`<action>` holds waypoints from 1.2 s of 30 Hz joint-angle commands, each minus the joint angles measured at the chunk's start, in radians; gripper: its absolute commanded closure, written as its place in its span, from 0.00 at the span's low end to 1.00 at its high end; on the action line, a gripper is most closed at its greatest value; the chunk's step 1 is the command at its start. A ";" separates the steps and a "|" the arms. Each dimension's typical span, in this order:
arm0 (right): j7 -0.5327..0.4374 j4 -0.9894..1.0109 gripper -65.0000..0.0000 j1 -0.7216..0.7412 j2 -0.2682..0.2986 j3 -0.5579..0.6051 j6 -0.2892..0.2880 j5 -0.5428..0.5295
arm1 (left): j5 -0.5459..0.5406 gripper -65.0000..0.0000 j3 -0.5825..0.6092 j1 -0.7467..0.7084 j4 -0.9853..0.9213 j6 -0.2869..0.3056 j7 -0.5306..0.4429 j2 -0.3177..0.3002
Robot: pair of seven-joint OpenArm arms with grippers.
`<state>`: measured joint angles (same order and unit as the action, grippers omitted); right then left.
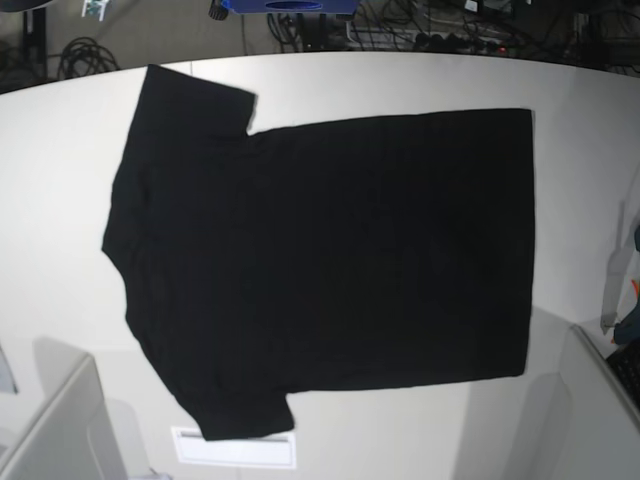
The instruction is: Fold the T-shirt properly
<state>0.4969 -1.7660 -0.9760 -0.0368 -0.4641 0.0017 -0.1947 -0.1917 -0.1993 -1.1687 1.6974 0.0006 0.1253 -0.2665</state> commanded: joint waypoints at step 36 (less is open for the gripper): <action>0.615 0.021 0.40 0.604 -0.059 -0.365 -0.558 -0.352 | -0.533 0.44 -0.506 0.287 0.117 0.324 0.248 0.072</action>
<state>1.0805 -1.7454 -0.3649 -0.0963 -0.8299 -0.5552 -0.5552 -0.7136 -0.6987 -0.8669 1.8011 0.3164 0.3931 -0.1860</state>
